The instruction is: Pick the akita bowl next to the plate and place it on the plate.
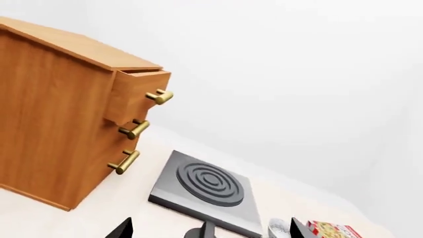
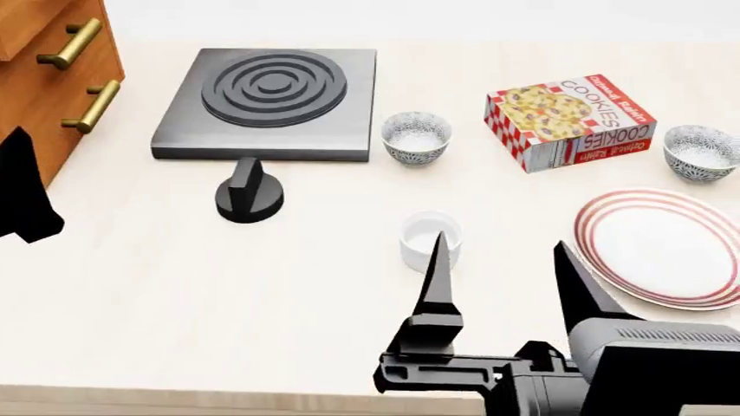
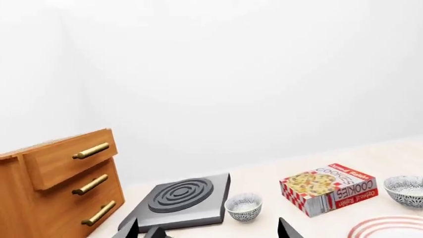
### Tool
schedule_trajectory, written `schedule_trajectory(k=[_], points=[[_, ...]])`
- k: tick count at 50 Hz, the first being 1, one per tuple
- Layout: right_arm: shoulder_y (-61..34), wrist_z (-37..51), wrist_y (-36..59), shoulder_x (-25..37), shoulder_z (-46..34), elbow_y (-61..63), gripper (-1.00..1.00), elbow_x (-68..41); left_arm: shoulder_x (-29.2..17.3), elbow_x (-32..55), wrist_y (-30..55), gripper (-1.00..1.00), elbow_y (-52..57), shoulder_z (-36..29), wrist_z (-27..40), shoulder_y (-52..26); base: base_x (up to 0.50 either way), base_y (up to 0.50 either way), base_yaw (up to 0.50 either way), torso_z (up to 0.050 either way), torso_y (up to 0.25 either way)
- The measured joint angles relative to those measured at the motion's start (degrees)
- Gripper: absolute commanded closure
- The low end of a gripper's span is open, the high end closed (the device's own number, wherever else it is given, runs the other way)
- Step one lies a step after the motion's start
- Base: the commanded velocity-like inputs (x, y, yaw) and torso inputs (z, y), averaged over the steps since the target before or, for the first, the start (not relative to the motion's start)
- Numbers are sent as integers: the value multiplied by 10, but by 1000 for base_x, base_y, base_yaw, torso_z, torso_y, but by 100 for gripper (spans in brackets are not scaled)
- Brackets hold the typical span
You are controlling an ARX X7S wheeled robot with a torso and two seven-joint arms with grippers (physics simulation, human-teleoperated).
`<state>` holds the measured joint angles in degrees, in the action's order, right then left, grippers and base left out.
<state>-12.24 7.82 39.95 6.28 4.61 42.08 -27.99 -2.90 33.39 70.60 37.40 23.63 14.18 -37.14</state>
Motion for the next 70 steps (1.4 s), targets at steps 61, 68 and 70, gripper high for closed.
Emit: schedule_trajectory(k=[61, 68, 70], points=[[-1, 30, -14, 28, 10, -6, -100, -67, -29, 54, -32, -100, -11, -16, 47, 17, 0, -229, 0, 0, 0], [1, 32, -18, 31, 9, -7, -100, -69, -32, 58, -36, -100, -12, -18, 50, 19, 0, -229, 0, 0, 0], [1, 33, -19, 32, 8, -8, -100, -69, -33, 59, -36, -100, -12, -19, 51, 19, 0, -229, 0, 0, 0]])
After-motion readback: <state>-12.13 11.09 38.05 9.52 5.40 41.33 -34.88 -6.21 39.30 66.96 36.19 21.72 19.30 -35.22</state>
